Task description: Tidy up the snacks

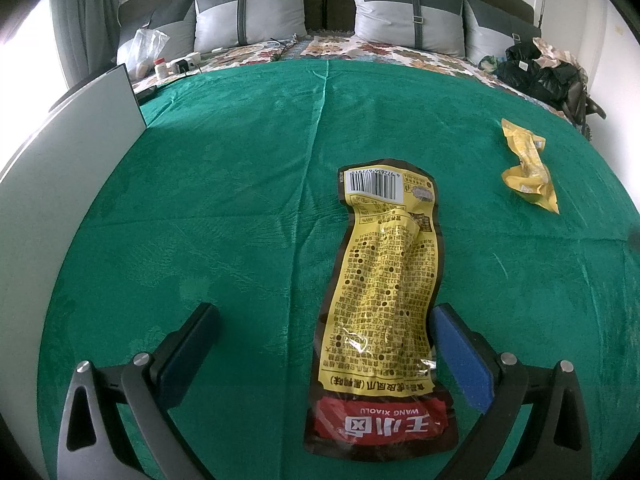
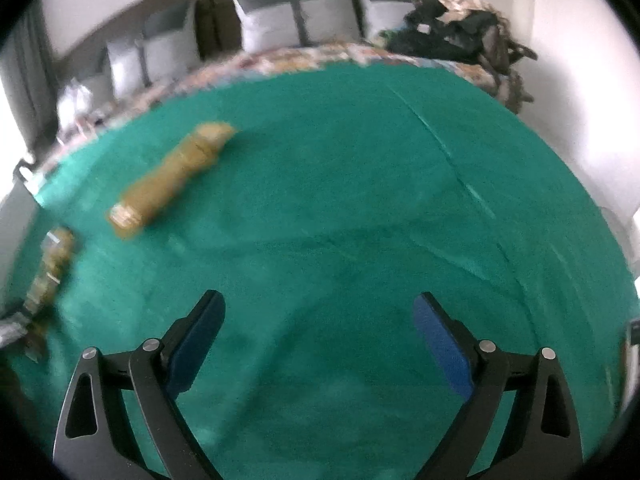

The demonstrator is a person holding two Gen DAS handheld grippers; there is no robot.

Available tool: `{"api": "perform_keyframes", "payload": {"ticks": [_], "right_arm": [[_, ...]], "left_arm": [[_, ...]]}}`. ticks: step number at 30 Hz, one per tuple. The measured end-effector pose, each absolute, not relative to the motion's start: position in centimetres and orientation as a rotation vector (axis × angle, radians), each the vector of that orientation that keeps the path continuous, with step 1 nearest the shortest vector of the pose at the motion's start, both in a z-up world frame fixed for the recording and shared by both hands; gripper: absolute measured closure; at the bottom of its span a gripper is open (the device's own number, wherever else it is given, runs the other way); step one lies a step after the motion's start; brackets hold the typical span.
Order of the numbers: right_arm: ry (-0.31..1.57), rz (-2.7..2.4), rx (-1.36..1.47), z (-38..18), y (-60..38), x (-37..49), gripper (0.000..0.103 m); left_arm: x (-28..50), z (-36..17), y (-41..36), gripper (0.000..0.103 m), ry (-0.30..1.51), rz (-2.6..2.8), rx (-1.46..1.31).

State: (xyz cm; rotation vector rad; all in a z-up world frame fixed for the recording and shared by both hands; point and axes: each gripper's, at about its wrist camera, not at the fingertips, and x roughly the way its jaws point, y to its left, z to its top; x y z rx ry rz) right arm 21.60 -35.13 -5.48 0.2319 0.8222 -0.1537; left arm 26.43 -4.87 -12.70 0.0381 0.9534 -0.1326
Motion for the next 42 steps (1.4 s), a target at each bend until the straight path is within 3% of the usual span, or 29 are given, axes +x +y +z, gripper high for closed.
{"api": "perform_keyframes", "payload": {"ticks": [4,8,12,16,18,19,20,23,42], "right_arm": [[0.834,-0.058,0.279,-2.4,-31.4,28.4,0.006],[1.002,-0.072,0.219,-4.0,-26.4,35.9,0.007],[1.118,-0.137,0.19,-7.0,-24.6,38.3,0.007],[1.076,-0.13,0.196,-7.5,-24.8,37.2,0.009],[1.033,-0.128,0.137,-7.2,-24.8,36.2,0.027],[1.021,-0.119,0.13,-7.2,-25.0,35.9,0.042],[1.014,-0.103,0.137,-7.0,-25.3,35.3,0.051],[1.013,-0.058,0.168,-6.7,-26.2,34.1,0.056],[1.032,0.178,0.018,-7.5,-26.0,17.0,0.055]], "left_arm": [[26.5,-12.7,-4.9,0.0,0.953,-0.133,0.038],[26.4,-12.7,-4.9,0.0,0.953,-0.133,0.038],[26.5,-12.7,-4.9,0.0,0.953,-0.133,0.038],[26.5,-12.7,-4.9,0.0,0.954,-0.133,0.039],[26.5,-12.7,-4.9,0.0,0.954,-0.133,0.039],[26.5,-12.7,-4.9,0.0,0.954,-0.133,0.039],[26.5,-12.7,-4.9,0.0,0.954,-0.133,0.039],[26.5,-12.7,-4.9,0.0,0.954,-0.133,0.039],[26.5,-12.7,-5.0,0.0,0.954,-0.134,0.039]]}}
